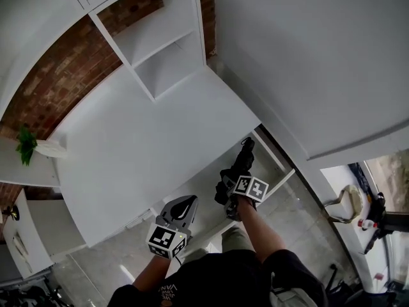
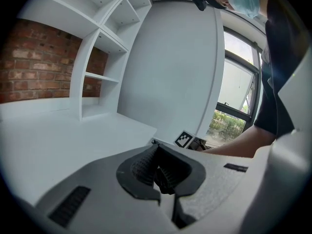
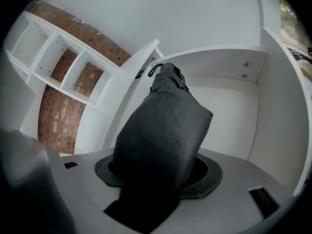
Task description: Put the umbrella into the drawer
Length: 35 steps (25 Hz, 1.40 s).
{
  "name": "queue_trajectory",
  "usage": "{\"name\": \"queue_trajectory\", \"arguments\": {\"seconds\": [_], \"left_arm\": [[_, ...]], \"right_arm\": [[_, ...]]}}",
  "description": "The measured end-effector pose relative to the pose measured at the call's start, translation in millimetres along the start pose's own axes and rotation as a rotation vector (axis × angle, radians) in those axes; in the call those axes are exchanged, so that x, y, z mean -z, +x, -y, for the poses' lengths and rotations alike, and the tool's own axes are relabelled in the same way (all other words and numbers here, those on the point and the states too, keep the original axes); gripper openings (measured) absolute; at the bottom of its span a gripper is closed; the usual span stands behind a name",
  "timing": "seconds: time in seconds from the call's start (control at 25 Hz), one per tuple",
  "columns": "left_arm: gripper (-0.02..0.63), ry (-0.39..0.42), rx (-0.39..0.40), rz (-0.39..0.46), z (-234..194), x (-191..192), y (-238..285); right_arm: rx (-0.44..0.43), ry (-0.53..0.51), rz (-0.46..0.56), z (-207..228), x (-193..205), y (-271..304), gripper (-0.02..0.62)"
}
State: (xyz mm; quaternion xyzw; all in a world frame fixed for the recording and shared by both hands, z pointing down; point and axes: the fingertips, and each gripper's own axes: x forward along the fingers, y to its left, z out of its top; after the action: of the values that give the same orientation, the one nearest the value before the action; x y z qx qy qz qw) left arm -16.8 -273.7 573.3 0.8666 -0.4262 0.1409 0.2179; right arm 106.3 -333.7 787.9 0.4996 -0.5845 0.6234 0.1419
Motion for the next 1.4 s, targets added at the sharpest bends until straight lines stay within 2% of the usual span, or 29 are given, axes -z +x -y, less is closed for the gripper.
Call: {"name": "queue_trajectory", "arguments": {"seconds": [0.32, 0.88, 1.4], "left_arm": [[0.006, -0.015, -0.032, -0.006, -12.7, 4.4, 13.3], [0.006, -0.009, -0.029, -0.040, -14.1, 10.7, 13.6], [0.006, 0.008, 0.005, -0.038, -1.8, 12.6, 6.0]], "right_arm": [[0.070, -0.048, -0.044, 15.4, -12.2, 26.2, 0.261], [0.179, -0.068, -0.062, 32.6, -12.5, 41.9, 0.284], [0.177, -0.046, -0.028, 37.8, -10.1, 24.4, 0.307]]}}
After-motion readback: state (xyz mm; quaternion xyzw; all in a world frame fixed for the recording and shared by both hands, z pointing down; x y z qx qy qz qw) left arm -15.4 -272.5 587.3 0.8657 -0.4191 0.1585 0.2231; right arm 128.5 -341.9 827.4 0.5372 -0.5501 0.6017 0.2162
